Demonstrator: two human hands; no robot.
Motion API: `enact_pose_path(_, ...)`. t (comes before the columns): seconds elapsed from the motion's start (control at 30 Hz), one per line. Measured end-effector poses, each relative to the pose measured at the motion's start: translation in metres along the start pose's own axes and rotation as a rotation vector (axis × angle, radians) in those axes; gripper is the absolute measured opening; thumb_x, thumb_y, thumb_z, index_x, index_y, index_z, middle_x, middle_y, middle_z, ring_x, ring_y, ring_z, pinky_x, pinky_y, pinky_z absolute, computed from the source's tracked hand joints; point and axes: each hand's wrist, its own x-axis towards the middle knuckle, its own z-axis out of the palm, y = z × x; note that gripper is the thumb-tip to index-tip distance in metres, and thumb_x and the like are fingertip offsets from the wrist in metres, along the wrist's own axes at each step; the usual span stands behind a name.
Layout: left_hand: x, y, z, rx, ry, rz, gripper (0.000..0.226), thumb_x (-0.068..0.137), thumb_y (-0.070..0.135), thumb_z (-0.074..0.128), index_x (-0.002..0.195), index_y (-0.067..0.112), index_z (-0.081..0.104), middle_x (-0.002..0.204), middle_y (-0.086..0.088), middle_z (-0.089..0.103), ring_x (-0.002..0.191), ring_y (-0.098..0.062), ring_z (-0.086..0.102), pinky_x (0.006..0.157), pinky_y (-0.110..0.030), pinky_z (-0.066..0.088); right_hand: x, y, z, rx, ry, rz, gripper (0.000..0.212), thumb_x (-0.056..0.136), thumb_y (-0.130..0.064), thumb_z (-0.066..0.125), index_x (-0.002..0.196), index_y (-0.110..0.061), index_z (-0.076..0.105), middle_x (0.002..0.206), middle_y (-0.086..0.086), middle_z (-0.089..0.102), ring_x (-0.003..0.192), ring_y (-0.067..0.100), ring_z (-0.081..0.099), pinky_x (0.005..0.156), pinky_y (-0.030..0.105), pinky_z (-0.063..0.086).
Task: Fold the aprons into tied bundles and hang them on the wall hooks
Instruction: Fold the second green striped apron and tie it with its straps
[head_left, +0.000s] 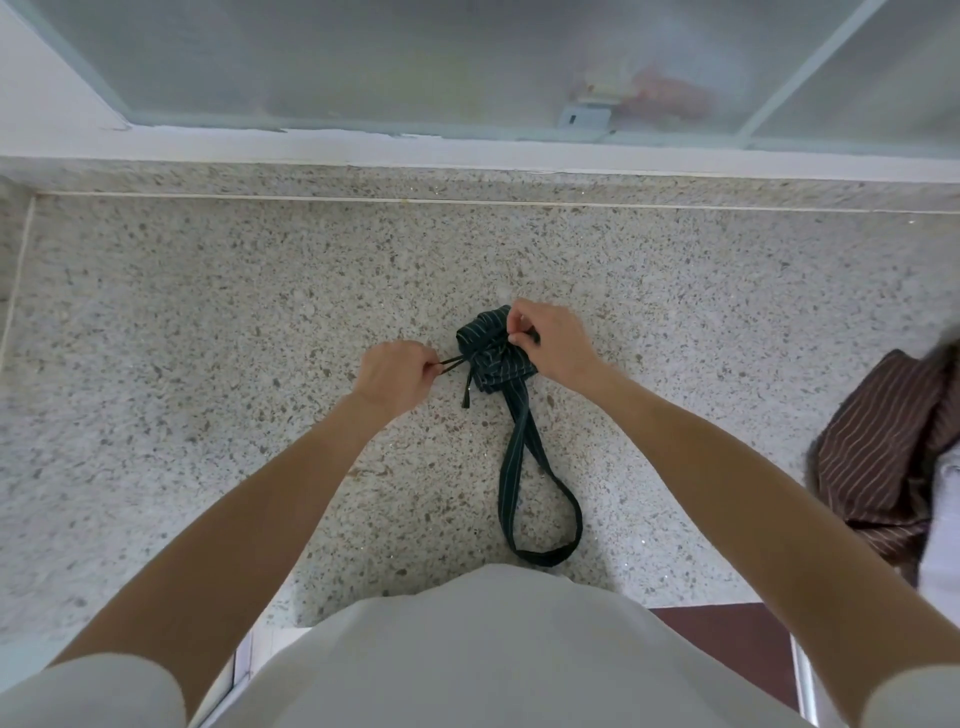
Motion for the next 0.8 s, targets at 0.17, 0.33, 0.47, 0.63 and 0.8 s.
enact_pose_path(0.17, -0.004, 0.003, 0.002, -0.003, -0.007, -0.043, 0.035, 0.099, 0.036, 0.039, 0.097, 0.015, 0.067, 0.084, -0.001, 0.066, 0.076, -0.020, 0.062, 0.062, -0.030, 0.047, -0.009, 0.005, 0.003, 0.350, 0.133, 0.262, 0.012, 0.082, -0.014, 0.071, 0.089, -0.014, 0.062, 0.088, -0.003, 0.066, 0.084, 0.010, 0.062, 0.080, 0.017, 0.048)
enact_pose_path(0.33, -0.026, 0.025, -0.003, -0.250, 0.218, -0.088, 0.039, 0.100, 0.034, 0.035, 0.131, 0.017, 0.050, 0.124, -0.004, 0.055, 0.108, -0.019, 0.055, 0.085, -0.036, 0.051, -0.066, 0.006, 0.005, 0.419, 0.408, 0.401, 0.030, 0.089, -0.020, 0.061, 0.118, -0.015, 0.054, 0.116, -0.004, 0.057, 0.103, 0.010, 0.053, 0.092, 0.026, 0.046)
enact_pose_path(0.47, -0.058, 0.054, 0.013, -0.322, 0.292, 0.400, 0.029, 0.096, 0.020, 0.047, 0.123, 0.013, 0.056, 0.117, -0.004, 0.058, 0.099, -0.017, 0.057, 0.083, -0.034, 0.051, -0.128, 0.002, 0.047, 0.070, 0.180, 0.325, 0.028, 0.091, -0.032, 0.058, 0.111, -0.013, 0.056, 0.106, 0.002, 0.058, 0.096, 0.018, 0.054, 0.085, 0.038, 0.047)
enact_pose_path(0.63, -0.084, 0.072, 0.064, 0.038, -0.204, 0.654, 0.046, 0.082, 0.023, 0.061, 0.127, 0.015, 0.054, 0.134, -0.004, 0.050, 0.127, -0.022, 0.041, 0.104, -0.036, 0.030, -0.168, -0.003, 0.079, -0.093, 0.046, 0.479, 0.031, 0.090, -0.019, 0.054, 0.118, -0.015, 0.042, 0.100, 0.006, 0.064, 0.083, 0.026, 0.060, 0.067, 0.035, 0.049)
enact_pose_path(0.8, -0.092, 0.058, 0.066, 0.089, -0.139, 0.713, 0.028, 0.066, 0.023, 0.076, 0.092, 0.015, 0.070, 0.111, -0.004, 0.062, 0.109, -0.028, 0.055, 0.097, -0.039, 0.030, -0.196, -0.003, 0.060, 0.135, 0.216, 0.303, 0.026, 0.087, 0.007, 0.048, 0.103, -0.012, 0.057, 0.088, 0.008, 0.060, 0.068, 0.025, 0.055, 0.060, 0.030, 0.040)
